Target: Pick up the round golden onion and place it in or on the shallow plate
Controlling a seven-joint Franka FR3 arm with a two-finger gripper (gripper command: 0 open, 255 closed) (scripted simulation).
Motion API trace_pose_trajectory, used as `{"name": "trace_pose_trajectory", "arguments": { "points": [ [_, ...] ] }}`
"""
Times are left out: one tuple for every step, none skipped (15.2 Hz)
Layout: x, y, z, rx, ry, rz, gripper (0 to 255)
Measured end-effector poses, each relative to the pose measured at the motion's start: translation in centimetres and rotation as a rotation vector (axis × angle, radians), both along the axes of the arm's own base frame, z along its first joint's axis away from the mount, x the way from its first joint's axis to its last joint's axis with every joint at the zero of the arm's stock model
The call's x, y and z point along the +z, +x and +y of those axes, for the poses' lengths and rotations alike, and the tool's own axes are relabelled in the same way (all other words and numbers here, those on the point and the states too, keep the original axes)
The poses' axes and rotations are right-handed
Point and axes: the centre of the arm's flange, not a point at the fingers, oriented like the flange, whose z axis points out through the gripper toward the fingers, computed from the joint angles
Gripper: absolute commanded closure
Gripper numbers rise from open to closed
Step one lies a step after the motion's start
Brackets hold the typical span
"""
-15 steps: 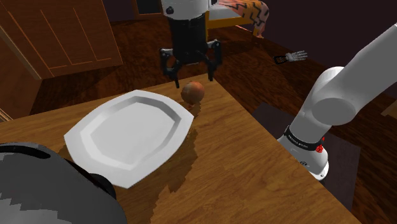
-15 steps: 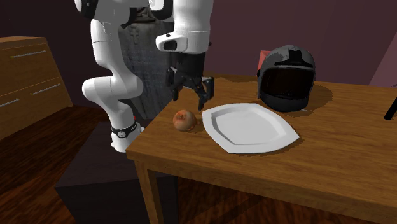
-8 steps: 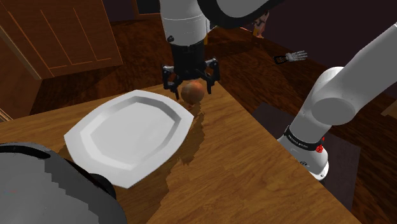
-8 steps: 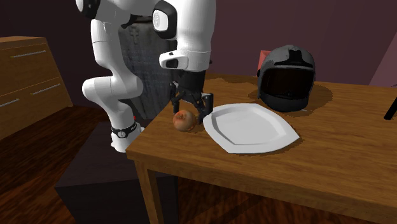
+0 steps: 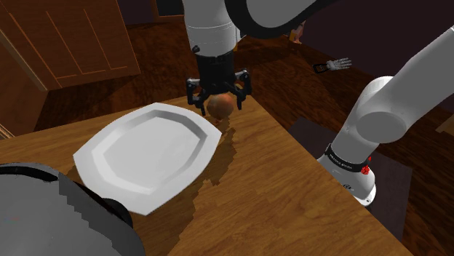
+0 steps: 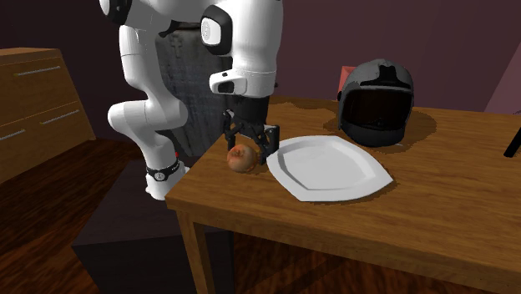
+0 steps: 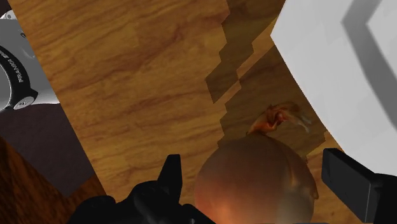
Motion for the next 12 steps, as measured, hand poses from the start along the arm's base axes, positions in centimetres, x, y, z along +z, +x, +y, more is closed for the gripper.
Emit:
{"name": "trace_pose_trajectory", "arguments": {
  "points": [
    [0.00,0.00,0.00,0.000,0.000,0.000,255],
    [0.05,-0.01,0.03,0.000,0.001,-0.001,255],
    [0.03,0.00,0.02,0.000,0.001,-0.001,255],
    [0.03,-0.01,0.02,0.000,0.001,-0.001,255],
    [0.03,-0.02,0.03,0.000,0.001,-0.001,255],
    [0.03,-0.02,0.03,0.001,0.000,-0.001,255],
    [0.04,-0.02,0.03,0.001,0.000,-0.001,255],
    [0.04,-0.02,0.03,0.001,0.000,-0.001,255],
    [0.04,-0.01,0.03,0.001,0.000,-0.001,255],
    [0.05,-0.01,0.03,0.001,0.000,0.000,255],
    [0.04,-0.03,0.03,0.001,0.000,-0.001,255],
    [0.28,-0.04,0.00,0.000,0.000,0.000,255]
  ]
}}
